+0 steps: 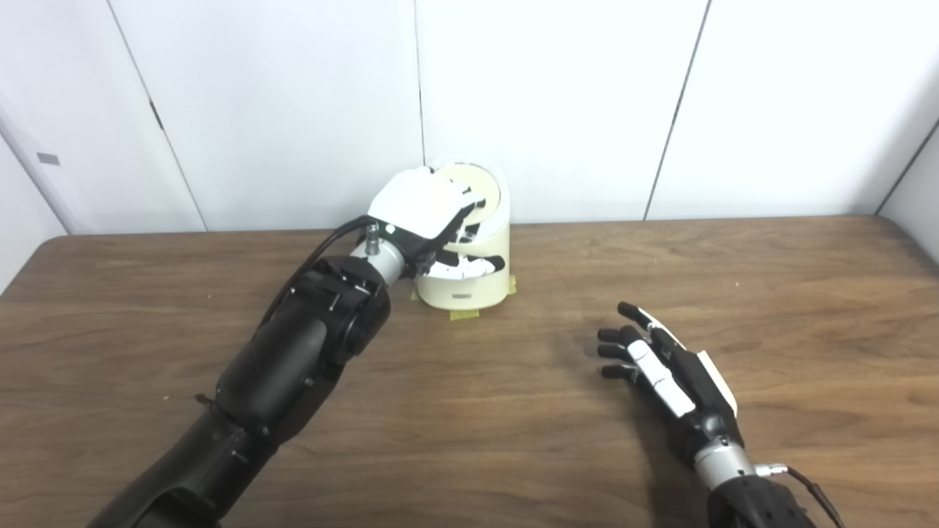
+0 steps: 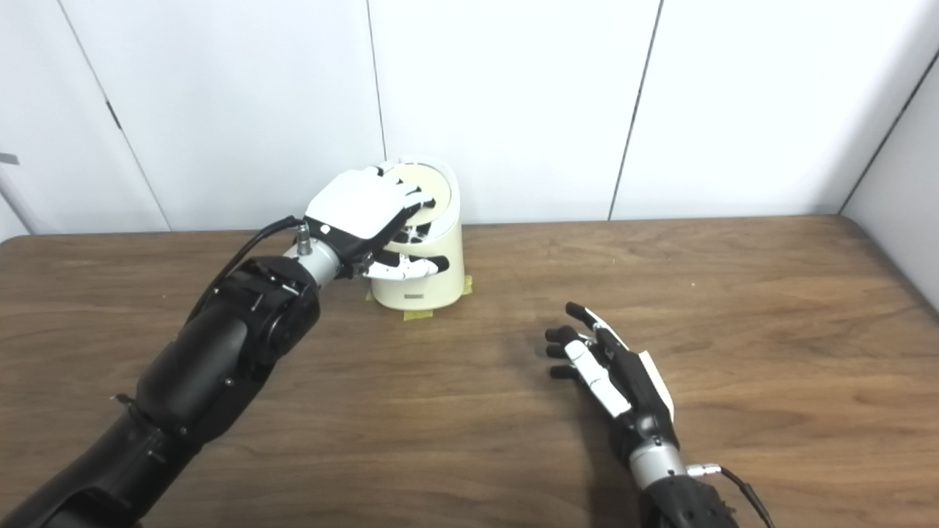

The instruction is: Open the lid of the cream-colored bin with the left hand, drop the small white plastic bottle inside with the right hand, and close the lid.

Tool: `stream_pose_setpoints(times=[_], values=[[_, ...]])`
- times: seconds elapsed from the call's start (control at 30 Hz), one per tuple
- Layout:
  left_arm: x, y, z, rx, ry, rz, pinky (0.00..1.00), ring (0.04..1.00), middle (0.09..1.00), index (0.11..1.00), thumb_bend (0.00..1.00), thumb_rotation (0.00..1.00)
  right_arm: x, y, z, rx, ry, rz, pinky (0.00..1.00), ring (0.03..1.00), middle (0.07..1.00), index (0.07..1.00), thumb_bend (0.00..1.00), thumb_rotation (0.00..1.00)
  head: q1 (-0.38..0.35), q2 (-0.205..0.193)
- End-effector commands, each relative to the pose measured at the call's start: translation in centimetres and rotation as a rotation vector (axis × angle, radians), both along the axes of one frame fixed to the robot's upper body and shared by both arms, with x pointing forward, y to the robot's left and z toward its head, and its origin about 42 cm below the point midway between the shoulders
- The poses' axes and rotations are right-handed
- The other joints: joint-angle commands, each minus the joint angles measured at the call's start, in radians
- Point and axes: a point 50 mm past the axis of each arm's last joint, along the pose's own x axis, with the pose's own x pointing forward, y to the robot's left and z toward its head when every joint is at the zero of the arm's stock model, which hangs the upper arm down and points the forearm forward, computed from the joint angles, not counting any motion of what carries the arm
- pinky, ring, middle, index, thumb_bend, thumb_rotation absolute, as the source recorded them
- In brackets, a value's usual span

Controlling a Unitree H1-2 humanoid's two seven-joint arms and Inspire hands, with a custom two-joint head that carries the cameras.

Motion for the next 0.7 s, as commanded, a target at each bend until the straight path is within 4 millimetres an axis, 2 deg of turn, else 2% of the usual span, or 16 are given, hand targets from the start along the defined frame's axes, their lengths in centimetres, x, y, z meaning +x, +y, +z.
stream_pose_setpoints(times=[0.0, 0.37, 0.53, 0.67], values=[[-0.5, 0.6, -2.6, 0.067, 0.13, 0.004, 0.95, 0.931, 0.913, 0.89, 0.52, 0.79, 0.5, 0.1, 1.9, 0.002, -0.076, 0.011, 0.63, 0.722, 0.724, 0.86, 0.56, 0.66, -0.001, 0.002], [-0.9, 1.0, -3.6, 0.071, 0.154, 0.004, 0.96, 0.935, 0.924, 0.897, 0.51, 0.8, 0.6, 0.0, 1.9, 0.01, -0.07, 0.02, 0.64, 0.726, 0.723, 0.861, 0.57, 0.65, 0.003, 0.005], [-1.1, 1.0, -3.4, 0.066, 0.152, 0.002, 0.99, 0.949, 0.93, 0.905, 0.51, 0.8, 0.6, 0.0, 1.9, 0.005, -0.069, 0.021, 0.63, 0.721, 0.722, 0.857, 0.57, 0.65, 0.003, 0.003], [-1.3, 0.9, -2.8, 0.05, 0.125, -0.008, 0.98, 0.945, 0.922, 0.91, 0.52, 0.75, 0.6, 0.0, 1.9, 0.005, -0.069, 0.018, 0.63, 0.725, 0.723, 0.859, 0.57, 0.65, 0.003, 0.003]])
